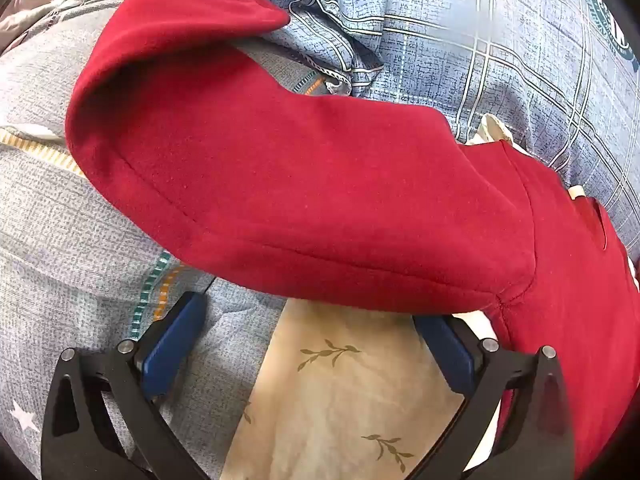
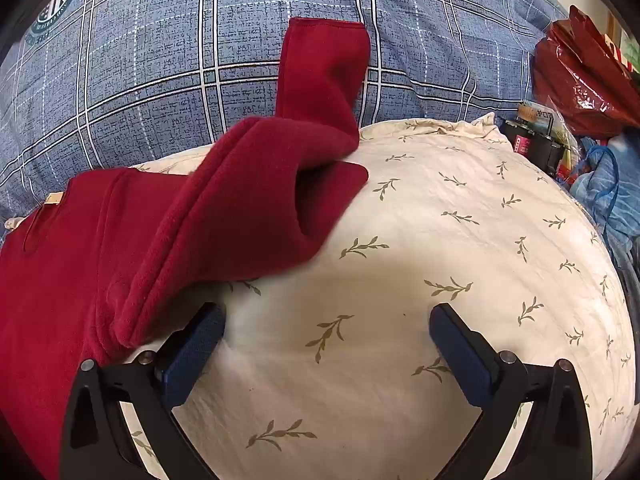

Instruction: Fold small clothes

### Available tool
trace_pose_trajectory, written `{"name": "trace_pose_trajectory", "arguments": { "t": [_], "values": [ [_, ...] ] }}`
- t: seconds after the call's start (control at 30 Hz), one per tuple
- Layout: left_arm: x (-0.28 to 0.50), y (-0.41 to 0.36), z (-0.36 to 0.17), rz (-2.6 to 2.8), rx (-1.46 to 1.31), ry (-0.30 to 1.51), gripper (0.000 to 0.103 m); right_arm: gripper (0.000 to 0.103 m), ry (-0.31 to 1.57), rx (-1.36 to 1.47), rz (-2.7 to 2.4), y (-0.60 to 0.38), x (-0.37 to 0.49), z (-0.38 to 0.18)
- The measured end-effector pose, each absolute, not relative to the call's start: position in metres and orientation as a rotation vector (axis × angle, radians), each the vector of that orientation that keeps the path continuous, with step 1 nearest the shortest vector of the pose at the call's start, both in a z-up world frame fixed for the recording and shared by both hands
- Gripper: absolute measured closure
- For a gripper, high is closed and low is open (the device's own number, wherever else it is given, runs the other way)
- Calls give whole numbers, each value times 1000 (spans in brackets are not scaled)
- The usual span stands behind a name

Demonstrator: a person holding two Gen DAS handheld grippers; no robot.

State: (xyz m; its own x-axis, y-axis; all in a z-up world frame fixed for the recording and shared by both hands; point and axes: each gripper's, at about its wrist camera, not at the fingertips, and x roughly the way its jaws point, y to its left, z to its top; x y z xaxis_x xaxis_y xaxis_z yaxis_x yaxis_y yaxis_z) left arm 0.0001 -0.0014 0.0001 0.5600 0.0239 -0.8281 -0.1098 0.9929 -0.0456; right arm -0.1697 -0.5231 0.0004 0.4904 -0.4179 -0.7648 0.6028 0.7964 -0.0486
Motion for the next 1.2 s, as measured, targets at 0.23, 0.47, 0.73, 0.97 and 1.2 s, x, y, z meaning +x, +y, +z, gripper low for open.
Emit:
{"name": "trace_pose_trajectory", "arguments": {
  "t": [0.23, 0.47, 0.73, 0.97, 1.2],
  "values": [
    [0, -3, -1, 68, -117, 972, 0, 0, 857, 238, -627, -523, -170, 0],
    [1, -2, 0, 67, -120, 976, 0, 0, 856, 238, -627, -523, -170, 0],
    [-5, 1, 3, 58, -126, 997, 0, 0, 862, 231, -632, -522, -167, 1],
    [-31, -2, 33, 34, -69, 927, 0, 0, 915, 233, -609, -502, -190, 15],
    [-68, -25, 71, -56, -10, 830, 0, 0, 854, 209, -454, -442, -247, 70]
  ]
}}
